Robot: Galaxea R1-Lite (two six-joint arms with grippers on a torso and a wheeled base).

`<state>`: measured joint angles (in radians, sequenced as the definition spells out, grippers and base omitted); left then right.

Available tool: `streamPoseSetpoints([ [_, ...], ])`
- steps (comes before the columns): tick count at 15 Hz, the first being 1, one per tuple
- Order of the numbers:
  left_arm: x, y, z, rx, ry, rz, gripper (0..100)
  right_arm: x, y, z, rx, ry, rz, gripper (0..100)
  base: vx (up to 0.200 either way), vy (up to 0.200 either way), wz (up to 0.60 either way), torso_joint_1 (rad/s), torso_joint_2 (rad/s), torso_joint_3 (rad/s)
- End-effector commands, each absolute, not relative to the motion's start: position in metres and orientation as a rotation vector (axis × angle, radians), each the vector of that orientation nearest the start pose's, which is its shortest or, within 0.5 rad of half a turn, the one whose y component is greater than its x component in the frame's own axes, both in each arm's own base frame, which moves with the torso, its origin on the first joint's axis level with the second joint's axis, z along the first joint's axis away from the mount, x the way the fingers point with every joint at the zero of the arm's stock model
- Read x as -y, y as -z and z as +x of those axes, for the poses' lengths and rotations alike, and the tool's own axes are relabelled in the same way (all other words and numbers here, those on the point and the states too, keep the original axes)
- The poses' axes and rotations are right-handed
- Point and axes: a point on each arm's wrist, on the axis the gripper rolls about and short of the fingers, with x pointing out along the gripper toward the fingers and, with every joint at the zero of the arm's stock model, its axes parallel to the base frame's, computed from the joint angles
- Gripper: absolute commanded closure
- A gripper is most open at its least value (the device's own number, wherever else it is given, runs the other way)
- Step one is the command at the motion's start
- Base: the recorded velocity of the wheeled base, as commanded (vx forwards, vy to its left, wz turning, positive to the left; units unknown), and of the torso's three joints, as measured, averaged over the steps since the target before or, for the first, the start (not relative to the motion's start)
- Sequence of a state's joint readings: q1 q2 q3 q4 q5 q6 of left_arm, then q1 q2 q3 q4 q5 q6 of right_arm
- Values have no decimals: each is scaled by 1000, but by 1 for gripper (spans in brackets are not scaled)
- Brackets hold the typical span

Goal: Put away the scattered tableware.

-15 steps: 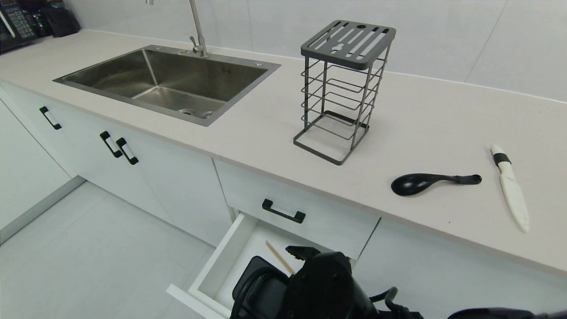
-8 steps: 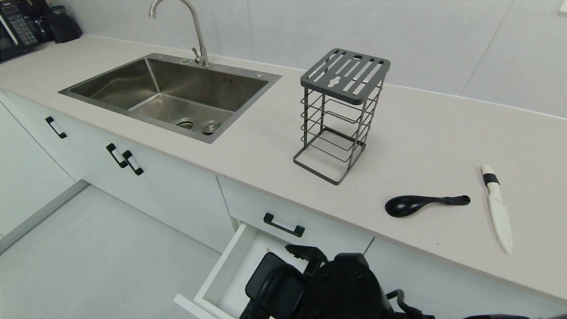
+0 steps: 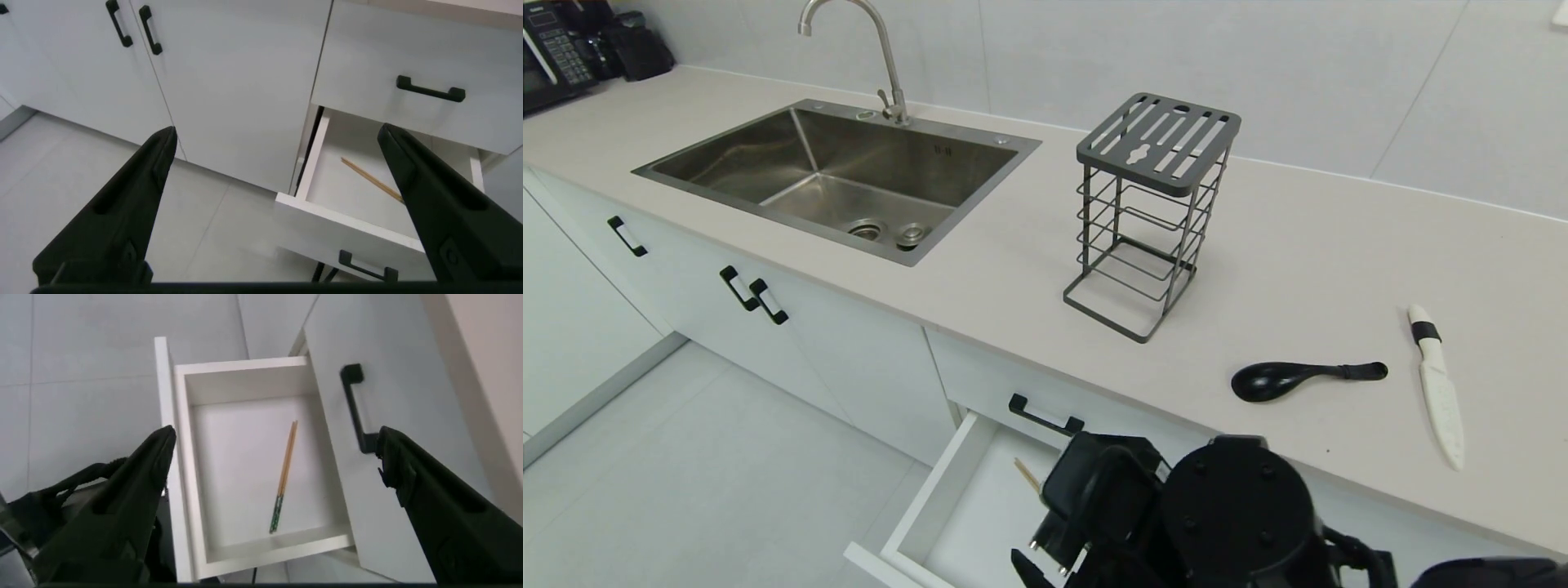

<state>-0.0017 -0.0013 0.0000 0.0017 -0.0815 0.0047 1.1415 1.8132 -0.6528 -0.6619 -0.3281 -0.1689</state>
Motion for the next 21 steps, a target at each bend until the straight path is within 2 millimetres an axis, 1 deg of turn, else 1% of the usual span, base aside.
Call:
streamPoseSetpoints([
  [1, 2, -75, -23, -1, 83, 5, 0, -244, -126, 128, -300, -804, -465, 0, 0, 0, 0, 0, 0, 0],
  [2, 2, -75, -23, -1, 83, 5, 0, -232, -128, 122, -303, -801, -454, 0, 0, 0, 0, 0, 0, 0],
  [3, 2, -75, -23, -1, 83, 5, 0, -215, -132, 120, -301, -778, -439, 0, 0, 0, 0, 0, 0, 0],
  [4, 2, -75, -23, -1, 83, 5, 0, -203, -136, 120, -294, -755, -425, 0, 0, 0, 0, 0, 0, 0],
  [6, 2, -75, -23, -1, 83, 5, 0, -174, -139, 121, -297, -690, -403, 0, 0, 0, 0, 0, 0, 0],
  [8, 2, -75, -23, -1, 83, 5, 0, -154, -143, 120, -290, -690, -373, 0, 0, 0, 0, 0, 0, 0],
  [10, 2, -75, -23, -1, 83, 5, 0, -143, -156, 126, -249, -667, -326, 0, 0, 0, 0, 0, 0, 0],
  [12, 2, -75, -23, -1, 83, 5, 0, -134, -159, 132, -244, -639, -306, 0, 0, 0, 0, 0, 0, 0],
  [14, 2, -75, -23, -1, 83, 5, 0, -127, -164, 143, -238, -620, -282, 0, 0, 0, 0, 0, 0, 0],
  [15, 2, -75, -23, -1, 83, 5, 0, -126, -166, 145, -235, -616, -278, 0, 0, 0, 0, 0, 0, 0],
  [16, 2, -75, -23, -1, 83, 5, 0, -121, -173, 154, -223, -601, -257, 0, 0, 0, 0, 0, 0, 0],
  [20, 2, -75, -23, -1, 83, 5, 0, -106, -170, 164, -262, -586, -251, 0, 0, 0, 0, 0, 0, 0],
  [21, 2, -75, -23, -1, 83, 5, 0, -93, -169, 172, -278, -583, -262, 0, 0, 0, 0, 0, 0, 0],
])
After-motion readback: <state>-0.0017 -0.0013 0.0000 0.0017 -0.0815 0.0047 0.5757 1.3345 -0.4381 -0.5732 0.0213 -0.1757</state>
